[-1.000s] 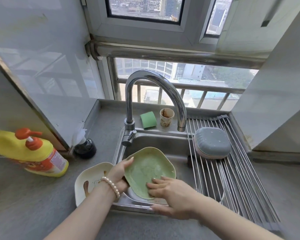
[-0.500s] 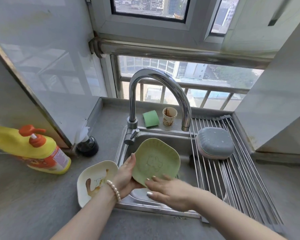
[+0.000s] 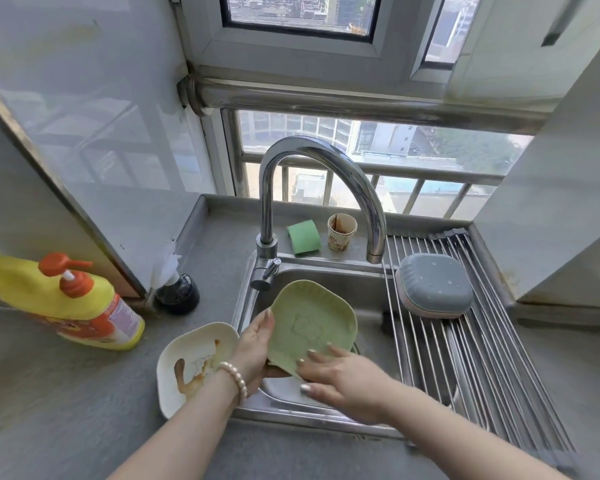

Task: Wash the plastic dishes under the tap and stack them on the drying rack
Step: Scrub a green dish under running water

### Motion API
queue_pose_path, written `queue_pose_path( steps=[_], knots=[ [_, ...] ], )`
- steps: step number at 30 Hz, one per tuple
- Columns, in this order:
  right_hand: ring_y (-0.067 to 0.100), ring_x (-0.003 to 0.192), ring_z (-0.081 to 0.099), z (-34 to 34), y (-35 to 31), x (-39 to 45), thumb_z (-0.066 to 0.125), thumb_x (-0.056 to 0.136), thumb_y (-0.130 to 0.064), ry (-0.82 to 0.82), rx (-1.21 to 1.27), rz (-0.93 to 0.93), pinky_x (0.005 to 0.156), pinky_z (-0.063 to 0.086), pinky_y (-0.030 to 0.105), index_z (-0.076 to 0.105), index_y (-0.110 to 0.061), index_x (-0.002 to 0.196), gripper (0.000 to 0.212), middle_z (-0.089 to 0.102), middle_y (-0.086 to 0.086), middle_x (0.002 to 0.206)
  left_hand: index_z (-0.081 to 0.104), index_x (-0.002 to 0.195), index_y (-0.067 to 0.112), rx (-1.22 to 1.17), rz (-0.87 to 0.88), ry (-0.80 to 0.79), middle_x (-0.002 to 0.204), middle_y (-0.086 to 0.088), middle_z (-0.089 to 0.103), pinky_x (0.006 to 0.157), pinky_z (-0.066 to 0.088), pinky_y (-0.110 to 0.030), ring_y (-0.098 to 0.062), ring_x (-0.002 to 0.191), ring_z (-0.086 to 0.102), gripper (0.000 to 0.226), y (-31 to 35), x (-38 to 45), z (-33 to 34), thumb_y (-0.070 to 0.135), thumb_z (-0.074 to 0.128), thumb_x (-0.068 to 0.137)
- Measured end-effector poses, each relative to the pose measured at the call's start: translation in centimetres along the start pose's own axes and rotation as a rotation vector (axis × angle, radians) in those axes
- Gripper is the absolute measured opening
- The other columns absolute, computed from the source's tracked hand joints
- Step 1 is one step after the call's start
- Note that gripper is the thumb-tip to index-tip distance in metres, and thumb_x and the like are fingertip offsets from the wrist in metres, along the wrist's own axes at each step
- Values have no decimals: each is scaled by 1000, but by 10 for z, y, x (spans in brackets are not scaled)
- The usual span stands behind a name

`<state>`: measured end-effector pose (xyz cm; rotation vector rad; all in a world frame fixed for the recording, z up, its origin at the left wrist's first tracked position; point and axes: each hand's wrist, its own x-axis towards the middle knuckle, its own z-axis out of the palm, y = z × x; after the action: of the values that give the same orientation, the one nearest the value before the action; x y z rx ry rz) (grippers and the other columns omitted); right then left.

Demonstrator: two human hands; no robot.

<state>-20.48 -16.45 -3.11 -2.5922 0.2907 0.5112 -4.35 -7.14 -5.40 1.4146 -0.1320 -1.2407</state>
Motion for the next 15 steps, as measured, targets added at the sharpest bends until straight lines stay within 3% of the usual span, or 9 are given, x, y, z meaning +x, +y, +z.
queue_pose_path(
  steps=[3,5,7,9,12,15],
  knots=[
    [22,121,48,-11,24,8,22,100,-51,21,-273,120,116,17,37,66,-16,110,58,60,2,123,54,118,26,139,-18,55,105,-11,66,56,57,-45,-33,82,69,27,1,-1,1,37,37,101],
    [25,97,59,-18,31,22,41,99,-38,223,-168,235,99,38,32,70,-12,94,39,68,4,99,52,119,29,197,-49,62,102,-8,64,50,56,-38,-29,78,68,23,-1,-1,6,24,36,103],
    [18,83,64,-29,31,42,59,91,-30,500,202,341,80,48,28,73,-14,86,21,71,0,85,51,122,29,243,-66,56,103,-8,61,47,54,-36,-29,79,66,36,-2,1,7,6,34,100],
    [9,73,62,-46,27,67,69,84,-21,658,670,402,72,49,24,72,-18,78,8,68,-6,75,50,123,28,276,-86,50,105,-7,58,49,56,-40,-30,85,63,53,-2,5,5,-10,29,92],
    [8,57,52,-69,26,102,68,86,-13,672,1239,437,57,41,20,67,-15,77,10,61,0,66,51,117,26,226,-143,20,105,-8,55,58,57,-51,-31,87,60,58,-2,9,5,-18,27,87],
    [7,43,33,-79,29,129,58,93,-13,601,1504,478,43,23,18,65,-11,79,16,48,0,59,51,114,27,221,-191,-27,106,-10,56,62,57,-51,-32,87,61,56,0,10,8,-17,28,88]
  ],
)
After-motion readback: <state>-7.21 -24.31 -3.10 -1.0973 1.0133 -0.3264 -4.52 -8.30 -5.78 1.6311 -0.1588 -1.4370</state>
